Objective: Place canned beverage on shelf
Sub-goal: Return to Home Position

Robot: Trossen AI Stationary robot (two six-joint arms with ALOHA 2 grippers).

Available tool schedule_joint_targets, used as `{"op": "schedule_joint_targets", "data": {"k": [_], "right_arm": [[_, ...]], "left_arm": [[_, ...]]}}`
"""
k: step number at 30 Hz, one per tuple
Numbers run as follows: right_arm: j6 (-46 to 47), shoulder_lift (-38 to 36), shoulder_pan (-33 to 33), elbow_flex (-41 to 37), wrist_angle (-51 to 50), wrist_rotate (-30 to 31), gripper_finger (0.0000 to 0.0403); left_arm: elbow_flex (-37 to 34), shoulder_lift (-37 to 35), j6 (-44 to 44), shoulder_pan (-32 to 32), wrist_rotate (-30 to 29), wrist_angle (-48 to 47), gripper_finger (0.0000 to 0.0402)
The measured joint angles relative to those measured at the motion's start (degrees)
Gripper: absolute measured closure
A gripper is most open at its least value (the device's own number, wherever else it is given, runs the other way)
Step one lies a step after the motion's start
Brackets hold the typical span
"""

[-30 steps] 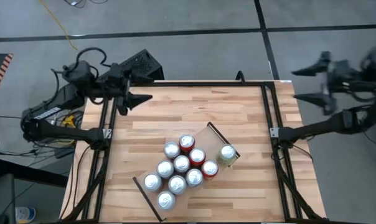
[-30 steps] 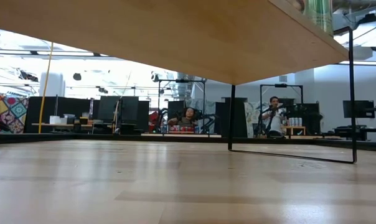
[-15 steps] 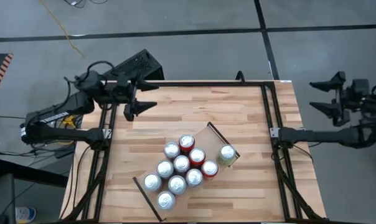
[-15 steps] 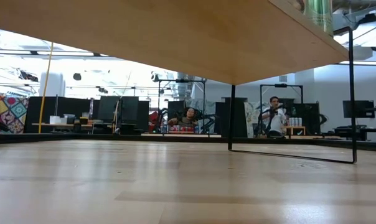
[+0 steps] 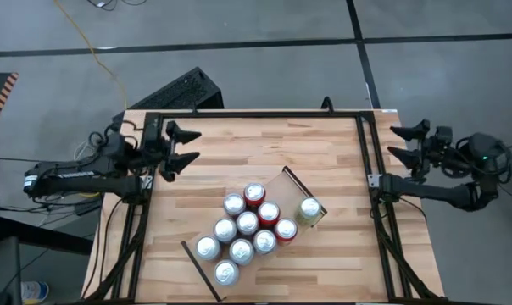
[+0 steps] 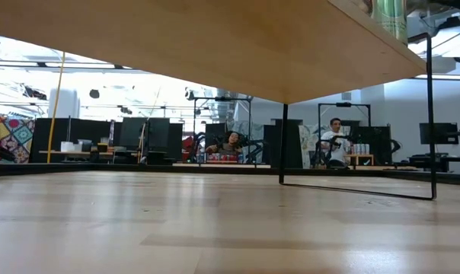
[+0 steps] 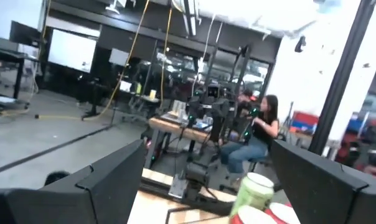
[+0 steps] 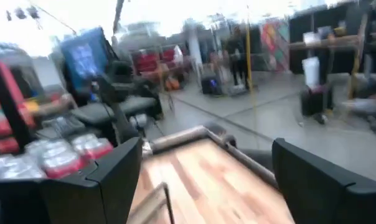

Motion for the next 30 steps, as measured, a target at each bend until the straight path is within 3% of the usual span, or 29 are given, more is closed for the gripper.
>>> {"op": "schedule_joint_targets", "data": {"k": [6, 13, 19, 27, 30], "right_arm": [[0.1, 0.3, 3.0, 0.6, -0.6, 8.5, 0.0065], [0.1, -0.2, 6.2, 0.0, -1.2, 8.9, 0.0065], [0.7, -0.3, 9.2, -5.0, 0.7, 7.6, 0.0065], [3.0, -0.3, 12.2, -20.8, 9.9, 7.3, 0.0065], [2.3, -0.3, 13.0, -27.4, 18.5, 3.7, 0.0065]], "left_arm": [[-10.4, -10.0, -4.7, -0.4, -0.9, 1.8, 0.0069], [-21.9, -25.0, -8.7, -0.4, -7.5, 2.1, 0.0069], [-30.7, -34.7, -11.9, -0.4, -12.6, 1.6, 0.0069], [-30.8, -33.7, -12.7, -0.4, -12.7, -4.2, 0.0069], [-30.8, -33.7, -12.6, -0.4, -12.6, -5.2, 0.0069]]}}
